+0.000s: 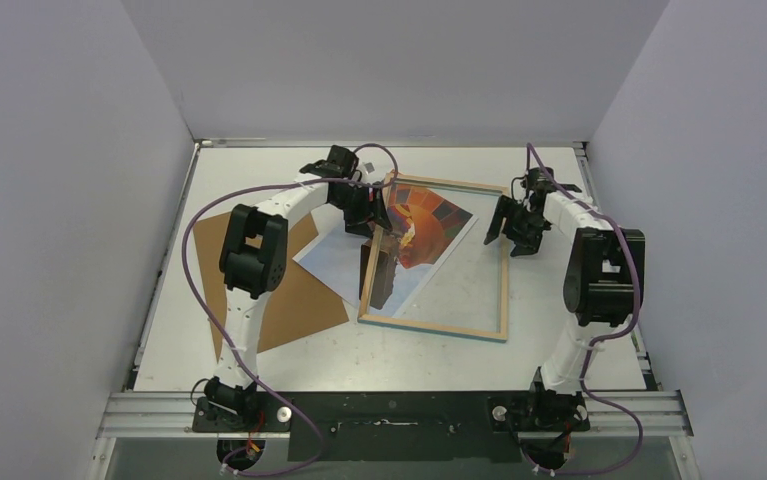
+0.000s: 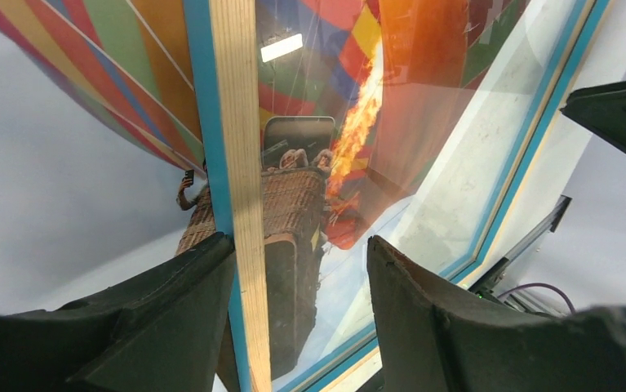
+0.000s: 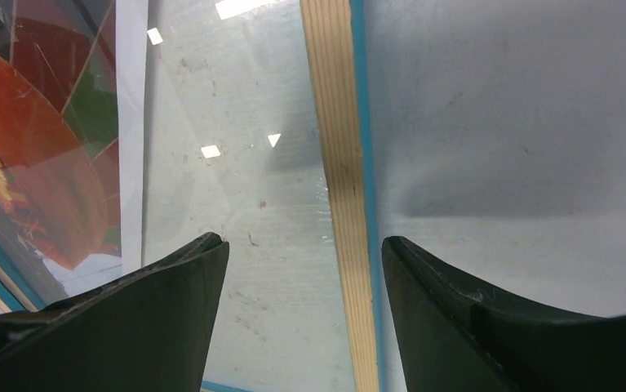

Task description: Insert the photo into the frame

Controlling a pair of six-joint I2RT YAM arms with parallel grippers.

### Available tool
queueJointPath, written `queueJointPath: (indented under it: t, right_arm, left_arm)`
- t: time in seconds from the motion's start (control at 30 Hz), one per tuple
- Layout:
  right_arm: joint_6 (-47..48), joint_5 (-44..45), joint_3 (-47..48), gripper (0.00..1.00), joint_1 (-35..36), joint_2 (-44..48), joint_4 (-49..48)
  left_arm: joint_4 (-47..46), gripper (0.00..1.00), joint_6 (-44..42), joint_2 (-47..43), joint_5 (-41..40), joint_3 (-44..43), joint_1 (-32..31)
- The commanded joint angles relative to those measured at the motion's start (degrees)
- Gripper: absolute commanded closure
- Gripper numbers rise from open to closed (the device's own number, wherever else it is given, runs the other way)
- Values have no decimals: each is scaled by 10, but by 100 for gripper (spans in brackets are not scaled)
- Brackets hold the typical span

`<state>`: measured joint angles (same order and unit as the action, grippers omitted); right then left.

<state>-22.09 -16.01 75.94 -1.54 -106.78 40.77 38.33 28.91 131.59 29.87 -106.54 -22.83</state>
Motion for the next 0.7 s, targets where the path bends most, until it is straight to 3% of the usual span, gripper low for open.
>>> queueJointPath:
  t: [0.0, 0.4, 0.53, 0.67]
  right_arm:
    - [-12, -26, 3, 31, -11, -24, -26]
    - [-22, -37, -12, 34, -11, 19, -54]
    - [-30, -6, -20, 34, -14, 25, -55]
    - [-48, 23, -29, 36, -31, 17, -50]
  left_arm:
    - [-27, 43, 22, -21, 50, -2, 2]
    - [-91, 48, 41, -31, 135, 11, -3]
    - [-87, 48, 37, -33, 116, 20, -4]
    - [-37, 40, 7, -42, 47, 11, -3]
